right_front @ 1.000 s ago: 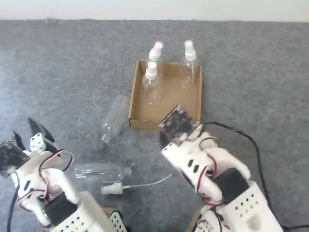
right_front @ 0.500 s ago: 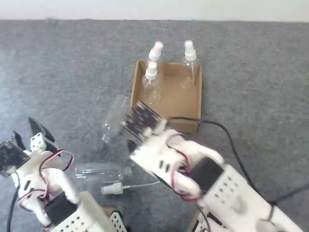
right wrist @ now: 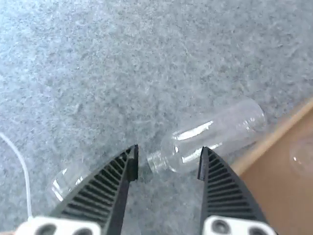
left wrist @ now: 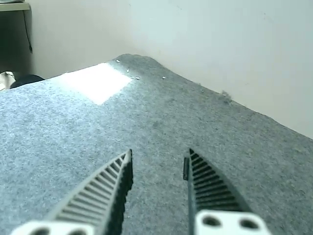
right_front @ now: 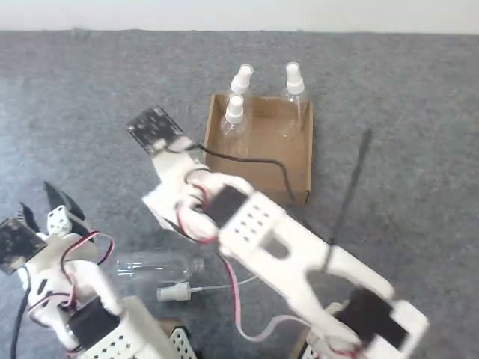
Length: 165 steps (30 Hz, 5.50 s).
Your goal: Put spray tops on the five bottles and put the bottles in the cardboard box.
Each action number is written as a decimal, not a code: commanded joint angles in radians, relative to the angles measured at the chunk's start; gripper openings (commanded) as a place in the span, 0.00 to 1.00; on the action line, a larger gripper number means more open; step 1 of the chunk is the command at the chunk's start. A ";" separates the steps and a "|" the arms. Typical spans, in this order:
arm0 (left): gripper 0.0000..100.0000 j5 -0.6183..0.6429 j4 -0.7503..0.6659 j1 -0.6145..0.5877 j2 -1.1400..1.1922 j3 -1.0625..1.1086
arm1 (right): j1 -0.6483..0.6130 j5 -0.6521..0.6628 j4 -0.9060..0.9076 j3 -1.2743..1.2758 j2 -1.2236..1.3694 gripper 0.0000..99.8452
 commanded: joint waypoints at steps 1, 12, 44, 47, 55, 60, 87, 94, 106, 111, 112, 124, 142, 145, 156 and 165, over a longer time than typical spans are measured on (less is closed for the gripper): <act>0.16 0.011 -0.031 -0.006 -0.018 -0.004 | -0.004 -0.061 -0.015 -0.201 0.136 0.17; 0.16 0.011 -0.031 -0.006 -0.018 -0.004 | 0.030 -0.414 -0.013 -0.365 0.309 0.17; 0.16 0.011 -0.031 -0.002 -0.018 -0.004 | 0.065 -0.545 0.191 -0.694 0.677 0.27; 0.16 0.011 -0.031 -0.002 -0.018 -0.004 | 0.065 -0.545 0.191 -0.715 0.716 0.27; 0.16 0.011 -0.031 -0.002 -0.018 -0.004 | 0.065 -0.540 0.189 -0.724 0.753 0.23; 0.16 0.009 -0.029 -0.002 -0.018 -0.002 | 0.071 -0.539 0.183 -0.724 0.746 0.08; 0.16 0.009 -0.034 -0.003 -0.018 0.005 | 0.067 -0.477 0.472 -0.724 0.421 0.07; 0.16 0.009 -0.034 -0.003 -0.018 0.005 | 0.068 -0.477 0.576 -0.723 0.262 0.07; 0.16 0.009 -0.034 -0.003 -0.018 0.005 | 0.071 -0.477 0.739 -0.720 0.024 0.07; 0.16 0.009 -0.034 -0.003 -0.018 0.005 | 0.111 -0.476 0.805 -0.718 -0.062 0.07; 0.16 0.009 -0.034 -0.003 -0.018 0.005 | 0.125 -0.476 0.816 -0.718 -0.076 0.07; 0.16 0.009 -0.034 -0.003 -0.018 0.007 | 0.395 -0.476 0.964 -0.712 -0.289 0.07; 0.16 0.009 -0.034 -0.003 -0.018 0.007 | 0.780 -0.479 0.823 0.014 -0.696 0.07; 0.16 0.009 -0.034 -0.002 -0.018 0.007 | 0.868 -0.477 0.714 0.157 -0.704 0.07; 0.16 0.009 -0.034 -0.002 -0.018 0.007 | 1.090 -0.482 0.481 0.466 -0.704 0.07; 0.16 0.009 -0.034 -0.002 -0.018 0.007 | 1.142 -0.482 0.355 0.643 -0.705 0.07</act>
